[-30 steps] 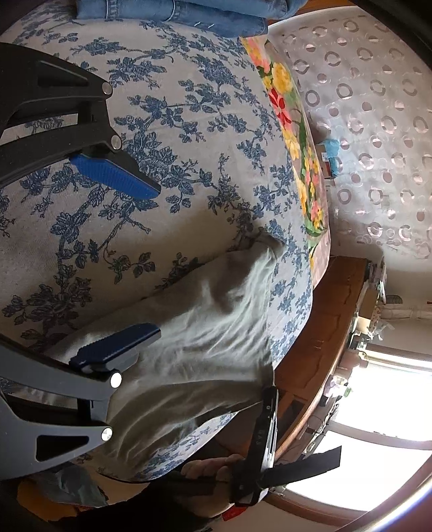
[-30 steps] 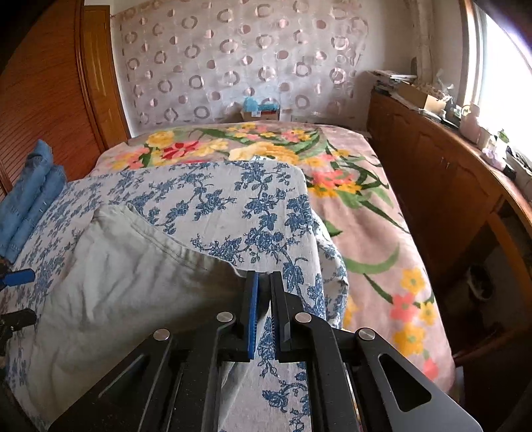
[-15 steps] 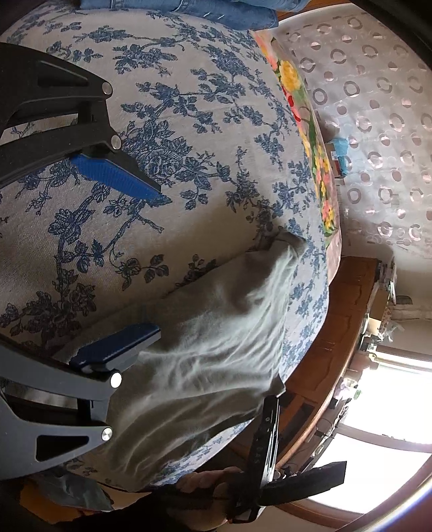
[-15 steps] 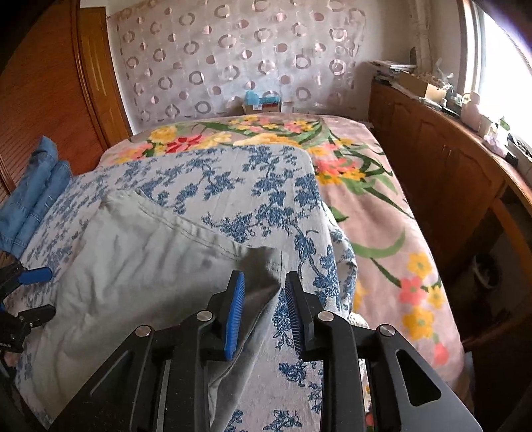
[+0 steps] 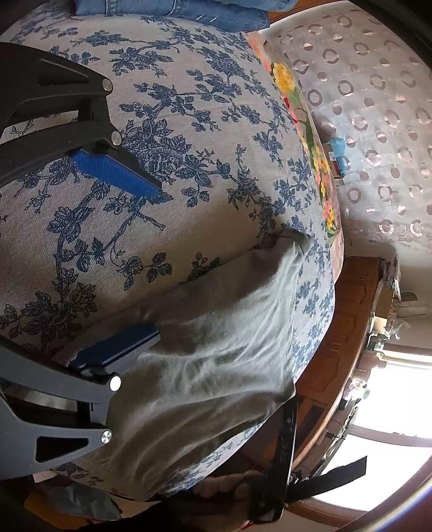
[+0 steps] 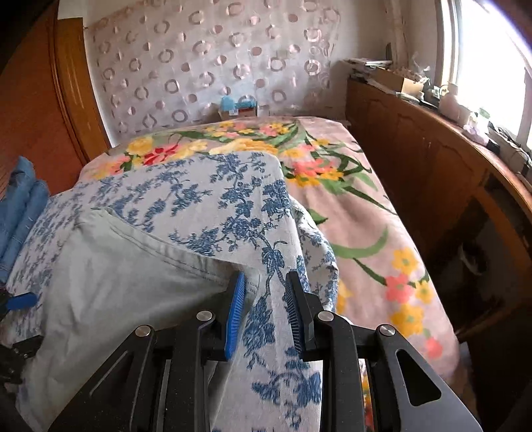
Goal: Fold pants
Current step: 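Open the right gripper and reposition it over the pants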
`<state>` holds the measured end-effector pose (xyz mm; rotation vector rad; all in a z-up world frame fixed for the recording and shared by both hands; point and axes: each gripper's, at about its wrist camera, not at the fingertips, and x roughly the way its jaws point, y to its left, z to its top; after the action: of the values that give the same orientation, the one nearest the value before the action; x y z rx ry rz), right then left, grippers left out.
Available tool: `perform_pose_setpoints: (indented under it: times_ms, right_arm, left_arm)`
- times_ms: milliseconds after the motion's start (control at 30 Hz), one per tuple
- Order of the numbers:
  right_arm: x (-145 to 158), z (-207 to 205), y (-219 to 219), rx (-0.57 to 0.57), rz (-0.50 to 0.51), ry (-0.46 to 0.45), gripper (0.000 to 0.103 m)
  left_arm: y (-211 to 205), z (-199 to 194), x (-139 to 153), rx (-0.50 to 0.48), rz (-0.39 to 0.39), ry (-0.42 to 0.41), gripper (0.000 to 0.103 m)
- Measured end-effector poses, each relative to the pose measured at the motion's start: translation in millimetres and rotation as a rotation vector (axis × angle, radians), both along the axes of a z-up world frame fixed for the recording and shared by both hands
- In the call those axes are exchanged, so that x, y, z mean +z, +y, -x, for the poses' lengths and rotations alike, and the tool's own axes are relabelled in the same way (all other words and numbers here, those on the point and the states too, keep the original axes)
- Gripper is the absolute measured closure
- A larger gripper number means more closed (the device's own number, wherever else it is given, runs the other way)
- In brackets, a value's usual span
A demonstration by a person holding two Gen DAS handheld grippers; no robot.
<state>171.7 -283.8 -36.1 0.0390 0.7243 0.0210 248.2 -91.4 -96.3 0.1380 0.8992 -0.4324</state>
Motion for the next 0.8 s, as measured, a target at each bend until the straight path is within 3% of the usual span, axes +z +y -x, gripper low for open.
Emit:
perform_pose_setpoints:
  times_ms: [300,800]
  right_arm:
    - [-3.9,73.3,10.6,0.033,-0.016,-0.021,0.077]
    - [-13.2,181.3,9.7,0.060,-0.075,0.030,0.077]
  left_arm:
    - [-1.8,-0.7,0.1,0.000,-0.002,-0.001,0.021]
    - [-0.6,4.5,7.8,0.007,-0.024,-0.019,0.020]
